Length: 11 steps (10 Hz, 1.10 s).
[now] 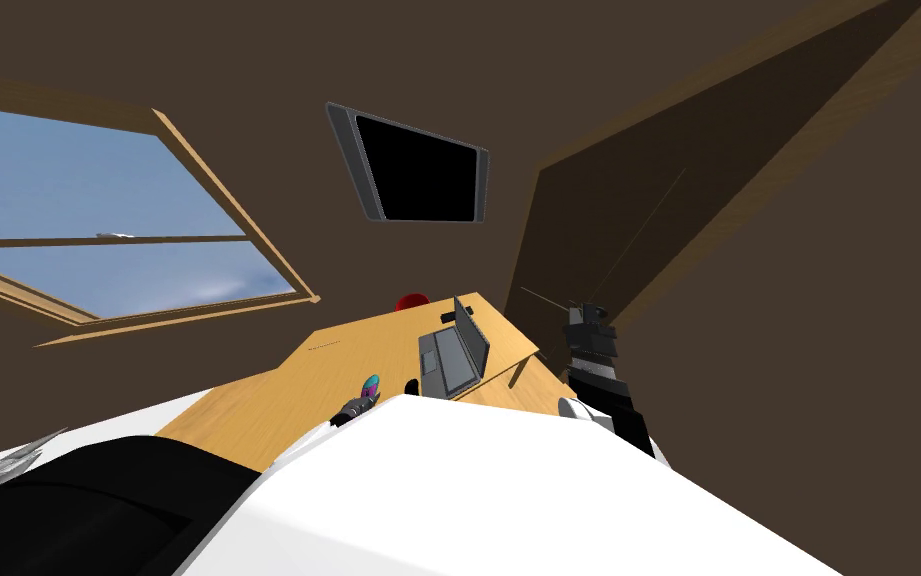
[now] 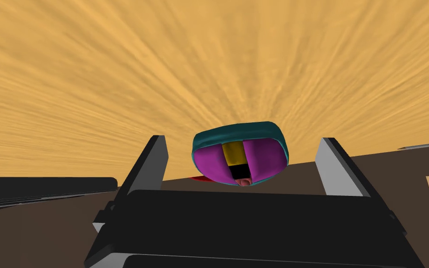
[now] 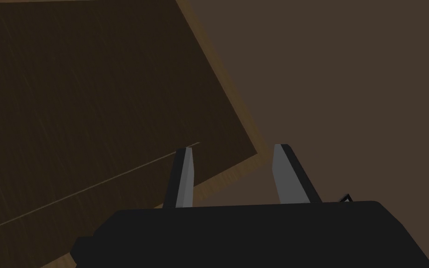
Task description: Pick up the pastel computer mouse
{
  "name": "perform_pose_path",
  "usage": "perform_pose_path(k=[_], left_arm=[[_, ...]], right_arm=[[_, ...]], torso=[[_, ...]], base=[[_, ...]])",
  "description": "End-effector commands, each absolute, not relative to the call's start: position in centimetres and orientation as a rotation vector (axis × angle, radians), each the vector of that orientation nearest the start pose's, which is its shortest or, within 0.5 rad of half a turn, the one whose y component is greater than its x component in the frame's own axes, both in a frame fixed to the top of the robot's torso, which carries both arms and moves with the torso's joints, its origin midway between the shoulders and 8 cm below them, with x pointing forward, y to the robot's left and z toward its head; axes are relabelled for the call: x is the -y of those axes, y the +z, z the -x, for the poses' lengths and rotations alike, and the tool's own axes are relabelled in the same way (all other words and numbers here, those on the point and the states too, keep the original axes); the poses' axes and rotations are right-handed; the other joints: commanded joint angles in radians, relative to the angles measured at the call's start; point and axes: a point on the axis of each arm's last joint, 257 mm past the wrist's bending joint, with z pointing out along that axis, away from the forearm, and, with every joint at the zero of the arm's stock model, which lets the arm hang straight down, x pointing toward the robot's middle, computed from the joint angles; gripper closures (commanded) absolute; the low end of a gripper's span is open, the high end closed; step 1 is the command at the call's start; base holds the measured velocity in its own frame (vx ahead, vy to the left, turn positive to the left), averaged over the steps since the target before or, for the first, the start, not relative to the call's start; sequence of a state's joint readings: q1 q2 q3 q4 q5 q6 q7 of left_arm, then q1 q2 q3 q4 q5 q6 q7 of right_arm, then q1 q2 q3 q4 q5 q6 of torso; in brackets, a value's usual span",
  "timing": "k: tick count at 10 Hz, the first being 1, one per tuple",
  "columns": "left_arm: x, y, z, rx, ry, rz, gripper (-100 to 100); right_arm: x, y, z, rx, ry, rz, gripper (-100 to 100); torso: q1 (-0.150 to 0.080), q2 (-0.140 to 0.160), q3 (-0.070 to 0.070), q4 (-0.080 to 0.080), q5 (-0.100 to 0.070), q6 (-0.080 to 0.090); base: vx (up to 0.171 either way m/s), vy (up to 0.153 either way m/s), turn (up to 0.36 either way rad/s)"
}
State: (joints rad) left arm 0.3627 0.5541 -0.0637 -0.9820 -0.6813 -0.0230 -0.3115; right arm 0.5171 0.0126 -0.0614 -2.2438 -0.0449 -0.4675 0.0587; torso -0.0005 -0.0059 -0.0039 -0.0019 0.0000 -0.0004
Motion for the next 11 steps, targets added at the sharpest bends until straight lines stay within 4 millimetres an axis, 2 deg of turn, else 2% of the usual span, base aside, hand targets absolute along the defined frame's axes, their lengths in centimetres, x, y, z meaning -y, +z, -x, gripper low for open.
perform_pose_path(k=[1, 2, 6, 7, 8, 9, 11], left_arm=[[-54.0, -54.5, -20.8, -2.411, 0.326, 0.327, -100], [-54.0, -54.5, -20.8, -2.411, 0.325, 0.326, 100], [-54.2, -54.4, -20.7, -2.411, 0.329, 0.327, 100], [-54.2, -54.4, -20.7, -2.411, 0.329, 0.327, 0], [-53.8, -54.4, -22.5, -2.404, 0.332, 0.331, 100], [-53.8, -54.4, -22.5, -2.404, 0.332, 0.331, 100], [-53.6, -54.3, -24.2, -2.397, 0.338, 0.345, 100]], right_arm=[[31.2, -0.3, -34.8, -0.641, 1.188, -0.732, 0], [31.2, -0.3, -34.8, -0.641, 1.188, -0.732, 0], [31.2, -0.3, -34.9, -0.641, 1.188, -0.732, 0], [31.2, -0.3, -34.9, -0.641, 1.188, -0.732, 0], [31.2, -0.3, -34.9, -0.641, 1.188, -0.732, 0], [31.2, -0.2, -34.9, -0.641, 1.188, -0.732, 0], [31.2, -0.2, -34.9, -0.641, 1.188, -0.732, 0]], torso=[[0.0, 0.0, 0.0, 0.0, 0.0, 0.0], [0.001, 0.002, 0.001, 0.001, 0.001, 0.0], [0.004, 0.005, 0.003, 0.001, 0.003, 0.001], [0.004, 0.005, 0.003, 0.001, 0.003, 0.001], [0.004, 0.005, 0.003, 0.001, 0.003, 0.001], [0.004, 0.009, 0.005, 0.002, 0.003, 0.003], [0.007, 0.013, 0.007, 0.002, 0.003, 0.002]], base=[[0.038, -0.009, 0.009], [0.006, -0.002, 0.007], [0.0, 0.0, 0.0], [0.0, 0.0, 0.0], [-0.086, 0.009, -0.064], [-0.108, 0.013, -0.064], [-0.144, 0.036, -0.044]])
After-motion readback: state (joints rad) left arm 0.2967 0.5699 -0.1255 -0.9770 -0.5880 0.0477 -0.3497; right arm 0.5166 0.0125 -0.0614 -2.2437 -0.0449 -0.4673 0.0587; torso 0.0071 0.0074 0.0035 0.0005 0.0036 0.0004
